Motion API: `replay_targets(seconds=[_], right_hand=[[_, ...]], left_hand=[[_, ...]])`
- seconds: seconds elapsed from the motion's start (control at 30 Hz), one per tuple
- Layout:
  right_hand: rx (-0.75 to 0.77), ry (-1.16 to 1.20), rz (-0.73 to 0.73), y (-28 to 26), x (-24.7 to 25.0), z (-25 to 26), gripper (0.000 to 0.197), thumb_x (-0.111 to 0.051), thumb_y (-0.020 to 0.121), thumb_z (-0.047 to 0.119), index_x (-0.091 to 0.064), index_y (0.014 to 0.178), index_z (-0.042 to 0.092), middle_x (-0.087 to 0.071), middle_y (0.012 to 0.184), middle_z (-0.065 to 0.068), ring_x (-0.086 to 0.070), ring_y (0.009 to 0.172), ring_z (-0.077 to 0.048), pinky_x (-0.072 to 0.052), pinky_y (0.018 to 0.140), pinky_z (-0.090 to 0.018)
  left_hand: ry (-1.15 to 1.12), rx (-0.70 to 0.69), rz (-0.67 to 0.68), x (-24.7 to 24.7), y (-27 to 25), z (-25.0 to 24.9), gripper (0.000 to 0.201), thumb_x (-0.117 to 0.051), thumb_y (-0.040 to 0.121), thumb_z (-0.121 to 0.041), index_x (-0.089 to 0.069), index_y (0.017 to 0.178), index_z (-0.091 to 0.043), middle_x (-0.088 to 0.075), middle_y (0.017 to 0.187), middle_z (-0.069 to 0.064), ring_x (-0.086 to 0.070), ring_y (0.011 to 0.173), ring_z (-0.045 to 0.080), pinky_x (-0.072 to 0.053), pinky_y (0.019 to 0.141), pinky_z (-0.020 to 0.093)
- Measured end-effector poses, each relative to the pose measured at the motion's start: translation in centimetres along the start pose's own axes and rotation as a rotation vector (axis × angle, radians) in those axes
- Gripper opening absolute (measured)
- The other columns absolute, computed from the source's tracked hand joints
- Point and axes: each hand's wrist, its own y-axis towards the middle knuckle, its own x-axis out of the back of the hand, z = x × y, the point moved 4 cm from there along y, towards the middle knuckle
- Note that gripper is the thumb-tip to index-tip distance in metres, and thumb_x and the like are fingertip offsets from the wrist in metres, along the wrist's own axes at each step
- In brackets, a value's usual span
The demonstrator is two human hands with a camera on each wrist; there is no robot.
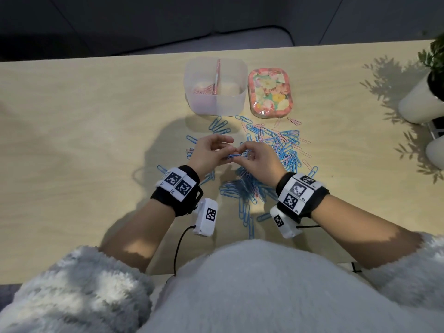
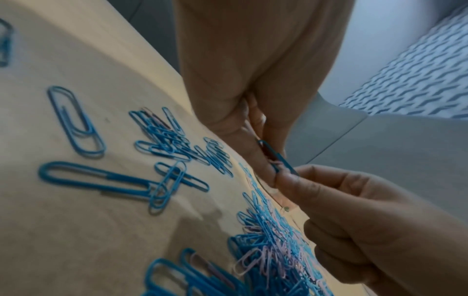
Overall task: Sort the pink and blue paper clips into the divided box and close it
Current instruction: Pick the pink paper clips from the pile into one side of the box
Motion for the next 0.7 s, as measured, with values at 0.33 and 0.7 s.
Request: replay_targets(seconds=[0.33, 0.7], right_hand=[[0.039, -0.314, 0.089, -0.3, 1.0, -1.0, 0.005, -0.06, 0.083, 0.022, -0.063, 0.082, 0.018, -0.048, 0.057, 0.007, -0.048, 0.066, -0.02, -0.037, 0.063, -0.03], [-0.073, -0.286, -0.067, 0.7, 4.9, -4.0, 0.008, -0.057, 0.084, 0.023, -0.062, 0.078, 0.025, -0.062, 0.069, -0.004, -0.055, 0.068, -0.025, -0.047, 0.068, -0.034]], left_hand=[[-0.173, 0.126, -0.18, 3.9, -0.7, 1.9, 0.016, -0.046, 0.093, 0.004, -0.051, 0.085, -0.009, -0.057, 0.079, 0.011, -0.07, 0.055, 0.009, -0.058, 0.055, 0.017], [0.695, 0.018, -0.326, 9.8, 2.0, 1.3, 0.008, -0.061, 0.084, -0.02, -0.056, 0.079, -0.016, -0.05, 0.063, -0.002, -0.047, 0.058, 0.013, -0.038, 0.057, 0.026]])
